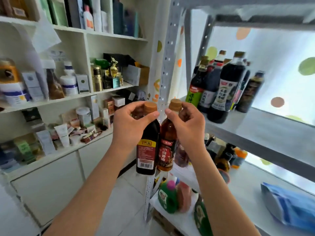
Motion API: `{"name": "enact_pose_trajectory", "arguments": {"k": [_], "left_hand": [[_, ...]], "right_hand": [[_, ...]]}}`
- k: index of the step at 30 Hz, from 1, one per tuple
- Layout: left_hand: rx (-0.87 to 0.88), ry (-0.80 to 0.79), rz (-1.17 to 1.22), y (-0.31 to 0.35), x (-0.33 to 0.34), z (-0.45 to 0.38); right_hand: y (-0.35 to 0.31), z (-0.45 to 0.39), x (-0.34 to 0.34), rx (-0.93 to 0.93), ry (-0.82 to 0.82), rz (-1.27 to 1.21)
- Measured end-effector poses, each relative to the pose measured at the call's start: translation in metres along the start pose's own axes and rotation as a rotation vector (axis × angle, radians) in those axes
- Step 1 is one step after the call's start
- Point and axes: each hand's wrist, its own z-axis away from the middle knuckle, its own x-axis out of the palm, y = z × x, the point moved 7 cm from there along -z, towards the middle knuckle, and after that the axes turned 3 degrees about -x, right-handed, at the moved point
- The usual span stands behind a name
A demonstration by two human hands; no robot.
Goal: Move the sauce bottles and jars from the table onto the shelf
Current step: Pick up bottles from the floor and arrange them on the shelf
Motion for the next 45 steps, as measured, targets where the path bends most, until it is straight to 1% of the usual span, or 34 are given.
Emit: {"name": "enact_pose_trajectory", "arguments": {"k": [6,13,15,18,21,25,28,33,36,41,43,45], "left_hand": [[0.065,-0.106,0.135,0.069,0.07,-0.011],[0.121,-0.143,0.256,0.132,0.15,-0.004],[0.13,-0.112,0.288,0.142,0.175,0.003],[0.077,-0.074,0.339,0.148,0.213,0.013],[0.053,-0.049,0.368,0.156,0.246,0.013],[0.078,-0.029,0.308,0.175,0.289,0.007],[0.094,0.023,0.272,0.186,0.317,0.002],[0.138,0.137,0.286,0.199,0.337,-0.013],[0.152,0.175,0.264,0.196,0.349,-0.021],[0.206,0.161,0.218,0.178,0.375,-0.027],[0.197,0.132,0.185,0.167,0.387,-0.028],[0.148,0.065,0.165,0.153,0.398,-0.029]], "right_hand": [[-0.024,-0.027,-0.093,-0.079,0.133,0.004],[-0.037,-0.045,-0.198,-0.12,0.264,0.21],[-0.035,-0.051,-0.23,-0.1,0.297,0.305],[-0.028,-0.062,-0.272,-0.062,0.32,0.398],[-0.012,-0.08,-0.305,-0.03,0.307,0.43],[0.016,-0.1,-0.342,0.006,0.321,0.425],[0.036,-0.115,-0.359,0.035,0.295,0.403],[0.043,-0.144,-0.374,-0.016,0.255,0.41],[0.047,-0.159,-0.378,-0.042,0.265,0.443],[0.073,-0.167,-0.375,0.032,0.26,0.485],[0.083,-0.165,-0.372,0.048,0.252,0.491],[0.091,-0.168,-0.373,0.076,0.248,0.465]]}}
